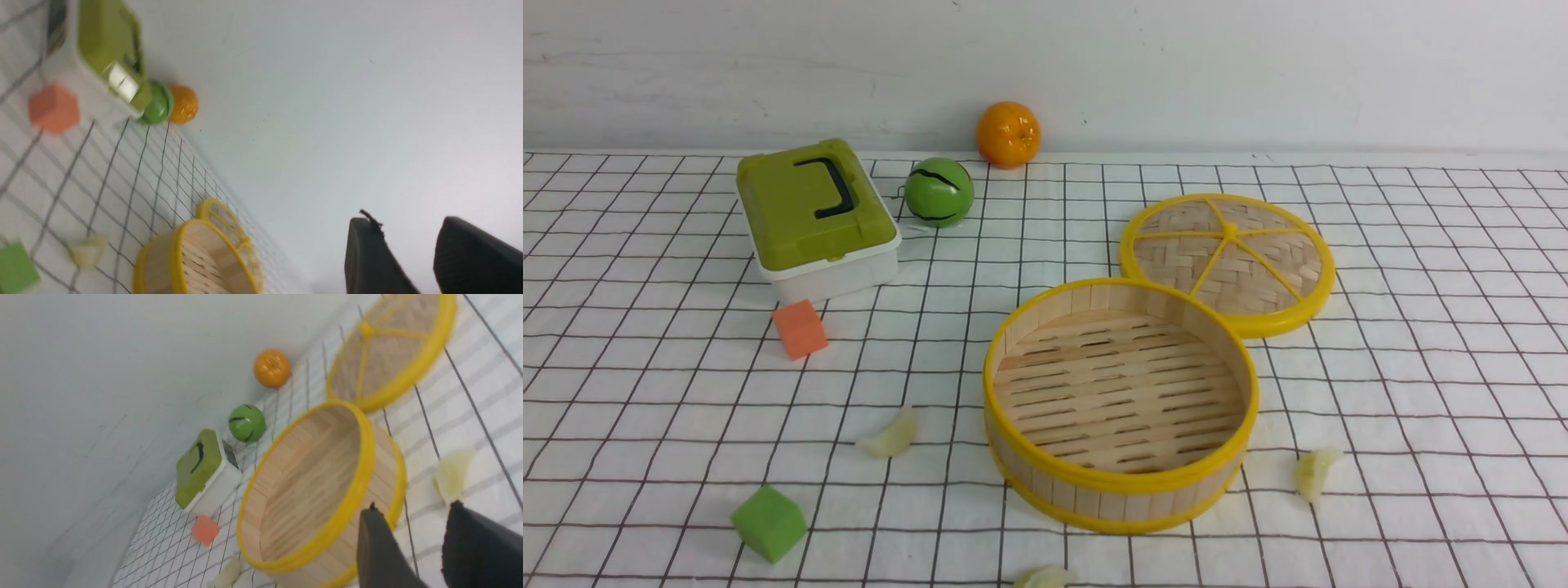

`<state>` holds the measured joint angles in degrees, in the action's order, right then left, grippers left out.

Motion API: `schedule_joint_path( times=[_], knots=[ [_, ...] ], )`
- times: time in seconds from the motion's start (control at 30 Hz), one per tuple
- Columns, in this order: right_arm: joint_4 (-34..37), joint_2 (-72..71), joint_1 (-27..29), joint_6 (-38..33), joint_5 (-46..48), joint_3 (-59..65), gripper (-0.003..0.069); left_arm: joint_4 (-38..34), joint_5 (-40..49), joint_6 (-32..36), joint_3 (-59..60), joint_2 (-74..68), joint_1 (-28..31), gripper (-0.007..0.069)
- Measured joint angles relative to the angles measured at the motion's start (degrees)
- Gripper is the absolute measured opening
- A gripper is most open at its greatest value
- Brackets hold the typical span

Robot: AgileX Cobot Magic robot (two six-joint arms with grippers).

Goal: Put the dumplings into the steamer on the table with the white tablecloth.
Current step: 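Reach for and grasp a dumpling on the table with the left gripper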

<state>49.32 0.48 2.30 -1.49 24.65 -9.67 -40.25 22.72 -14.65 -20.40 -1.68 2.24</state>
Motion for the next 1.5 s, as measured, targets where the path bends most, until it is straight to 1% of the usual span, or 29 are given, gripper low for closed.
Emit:
schedule_joint_path(
  times=[0.03,0.1,0.17,0.2,0.23,0.27,0.3,0.33,0.37,0.4,0.43,0.47,0.5,0.57,0.6,0.7,0.73,0.77,0.83,0.93,1.0,1.03,1.07,1.13,1.17,1.2,1.27,1.37,1.5],
  knots=[
    [-0.3,1.0,0.0,-2.9,-0.4,-1.7,0.0218,1.4,1.7,2.7,-2.0,-1.7,0.0,0.0225],
    [-1.9,4.9,0.0,-8.3,-0.9,-6.6,0.0169,5.3,6.7,5.5,-6.7,-7.3,0.0,0.019],
    [-3.7,9.9,0.0,-13.2,-0.1,-11.4,0.0096,9.4,13.0,6.5,-11.2,-14.0,0.0,0.0137],
    [-4.2,11.0,0.0,-13.6,0.4,-11.9,0.008,9.8,13.7,6.5,-12.2,-14.7,0.0,0.0125],
    [-4.8,12.6,0.0,-15.4,1.2,-13.9,0.0055,11.5,16.6,6.7,-13.5,-17.3,0.0,0.0106],
    [-6.4,17.3,0.0,-18.3,4.6,-17.9,-0.0004,15.0,23.2,7.1,-17.5,-22.5,-0.3,0.0048],
    [-7.4,19.8,0.0,-19.6,7.0,-20.3,-0.0017,17.2,26.8,7.4,-19.5,-25.5,-0.9,0.0016],
    [-8.4,22.2,0.0,-20.6,9.9,-22.6,-0.0022,19.3,30.4,7.8,-21.3,-28.4,-1.9,-0.0012],
    [-8.6,22.7,0.0,-20.7,10.5,-23.0,-0.0022,19.7,30.4,7.9,-21.6,-29.0,-2.1,-0.0012],
    [-10.4,26.4,-0.3,-21.8,15.3,-26.2,-0.0024,23.5,36.5,9.0,-24.2,-33.9,-4.4,-0.0013],
    [-10.7,26.9,-0.3,-21.7,15.9,-26.6,-0.0024,23.5,37.0,9.1,-24.4,-33.9,-4.8,-0.0012],
    [-13.2,30.2,-2.0,-22.0,20.2,-29.3,-0.0024,27.0,41.1,9.8,-26.5,-38.6,-8.6,-0.0012],
    [-14.4,32.1,-3.4,-22.1,22.6,-30.4,-0.0024,28.9,42.9,10.0,-27.6,-41.0,-11.1,-0.0012],
    [-16.0,35.7,-6.2,-22.2,27.4,-31.9,-0.0024,32.1,45.1,10.1,-30.0,-45.3,-15.5,-0.0012],
    [-16.1,36.0,-6.8,-22.2,27.9,-32.0,-0.0024,32.7,45.4,10.1,-30.3,-46.2,-16.5,-0.0012],
    [-16.9,41.3,-11.3,-22.2,35.5,-32.8,-0.0025,38.5,46.3,6.6,-35.9,-55.2,-23.5,-0.0012],
    [-17.0,41.5,-11.3,-22.2,35.9,-32.8,-0.0025,38.5,46.3,6.3,-36.2,-55.2,-23.8,-0.0012],
    [-17.1,43.0,-12.5,-22.3,37.8,-32.8,-0.0024,40.2,46.2,4.8,-39.1,-59.7,-25.6,-0.0012],
    [-17.4,44.2,-13.1,-22.3,38.9,-32.8,-0.0024,41.8,45.9,3.7,-43.1,-64.9,-27.0,-0.001],
    [-17.6,44.6,-13.2,-22.4,38.9,-32.8,-0.0024,42.2,45.9,3.6,-49.7,-73.5,-27.4,0.0038],
    [-17.6,44.7,-13.2,-22.4,39.0,-32.8,-0.0024,42.2,45.9,3.7,-54.1,-80.7,-27.4,0.0121],
    [-17.6,44.7,-13.2,-22.4,39.1,-32.8,-0.0024,42.2,45.9,3.7,-54.4,-81.9,-27.4,0.0129],
    [-17.6,44.7,-13.2,-22.4,39.2,-32.8,-0.0024,42.2,45.9,4.2,-55.8,-84.6,-27.4,0.0175],
    [-17.6,44.7,-13.2,-22.4,39.9,-32.8,-0.0023,42.2,45.0,6.7,-58.1,-90.7,-27.4,0.0291],
    [-17.6,44.7,-13.2,-22.4,39.9,-32.8,-0.0023,42.2,44.8,6.7,-58.2,-91.2,-27.4,0.03],
    [-17.6,44.7,-13.2,-22.4,40.6,-32.8,-0.0022,42.2,43.0,8.0,-58.7,-94.2,-27.4,0.0366],
    [-17.6,44.7,-13.2,-22.6,41.0,-32.8,-0.0022,42.2,40.4,8.6,-58.8,-98.4,-27.1,0.0424],
    [-17.6,44.7,-13.2,-23.4,41.0,-32.8,-0.002,42.9,36.6,8.9,-58.8,-102.1,-26.2,0.0456],
    [-17.6,44.7,-13.2,-24.8,41.0,-32.8,-0.0018,44.8,31.6,8.9,-58.9,-104.5,-25.7,0.0463]
  ],
)
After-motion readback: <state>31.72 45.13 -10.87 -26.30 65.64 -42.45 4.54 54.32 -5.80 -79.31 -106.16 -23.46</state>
